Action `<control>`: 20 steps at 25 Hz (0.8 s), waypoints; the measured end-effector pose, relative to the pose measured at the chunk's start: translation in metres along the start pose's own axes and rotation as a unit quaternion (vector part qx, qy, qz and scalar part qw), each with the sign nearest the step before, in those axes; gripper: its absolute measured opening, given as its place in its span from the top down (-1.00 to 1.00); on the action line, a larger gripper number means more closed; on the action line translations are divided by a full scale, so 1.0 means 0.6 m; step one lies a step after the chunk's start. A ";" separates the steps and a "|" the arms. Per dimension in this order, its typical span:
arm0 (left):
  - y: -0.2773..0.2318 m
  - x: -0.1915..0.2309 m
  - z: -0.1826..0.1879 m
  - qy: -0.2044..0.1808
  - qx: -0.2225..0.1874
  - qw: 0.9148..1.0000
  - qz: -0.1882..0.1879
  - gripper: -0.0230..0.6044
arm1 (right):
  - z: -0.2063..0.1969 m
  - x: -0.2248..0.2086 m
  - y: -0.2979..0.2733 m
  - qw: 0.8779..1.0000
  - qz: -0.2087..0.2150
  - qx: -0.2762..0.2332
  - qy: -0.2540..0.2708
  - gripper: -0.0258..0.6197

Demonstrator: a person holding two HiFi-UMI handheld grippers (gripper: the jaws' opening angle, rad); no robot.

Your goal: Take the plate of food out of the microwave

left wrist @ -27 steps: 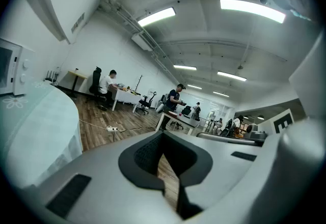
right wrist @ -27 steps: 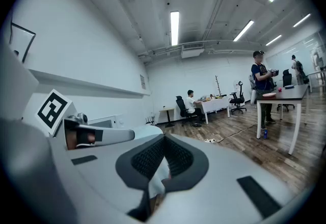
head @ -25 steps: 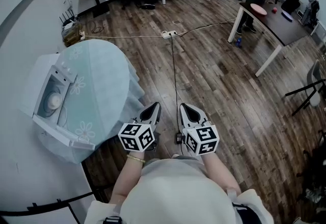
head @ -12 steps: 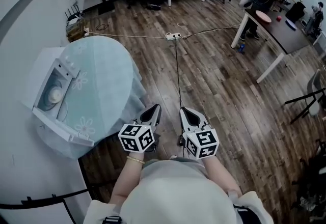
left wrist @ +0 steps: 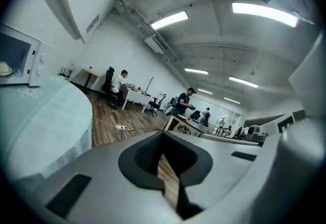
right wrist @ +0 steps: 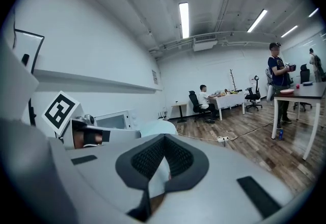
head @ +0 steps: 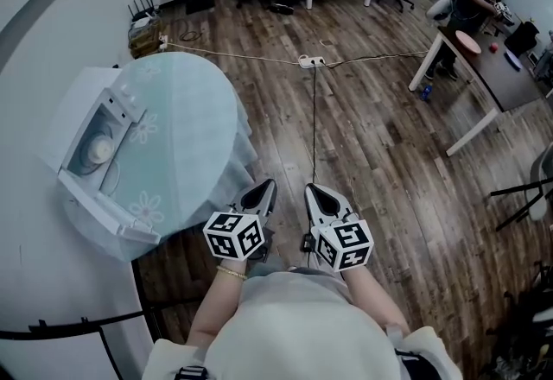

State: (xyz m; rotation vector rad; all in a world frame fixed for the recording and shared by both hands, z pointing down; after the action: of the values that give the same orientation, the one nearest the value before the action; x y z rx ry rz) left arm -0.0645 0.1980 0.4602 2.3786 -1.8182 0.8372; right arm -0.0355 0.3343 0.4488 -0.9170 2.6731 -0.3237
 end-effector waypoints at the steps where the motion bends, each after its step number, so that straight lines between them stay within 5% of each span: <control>1: -0.001 0.006 0.000 0.006 -0.002 1.000 0.003 0.89 | 0.002 0.000 -0.006 1.000 0.004 0.001 0.001 0.90; 20: -0.055 0.131 0.059 0.054 -0.019 0.997 0.044 0.89 | 0.052 -0.019 -0.168 0.998 0.062 0.024 0.011 0.90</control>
State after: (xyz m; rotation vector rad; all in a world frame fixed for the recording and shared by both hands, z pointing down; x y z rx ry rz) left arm -0.0074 0.1269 0.4732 2.1998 -1.8909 0.9128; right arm 0.0403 0.2599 0.4527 -0.7353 2.7145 -0.3691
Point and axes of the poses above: the fingertips, and each gripper's own axes: y backward along the fingers, x to its left, z out of its top, the point moved 5 cm from there along y, backward along the fingers, and after that the axes turned 4 degrees about x, right-handed, at the moved point
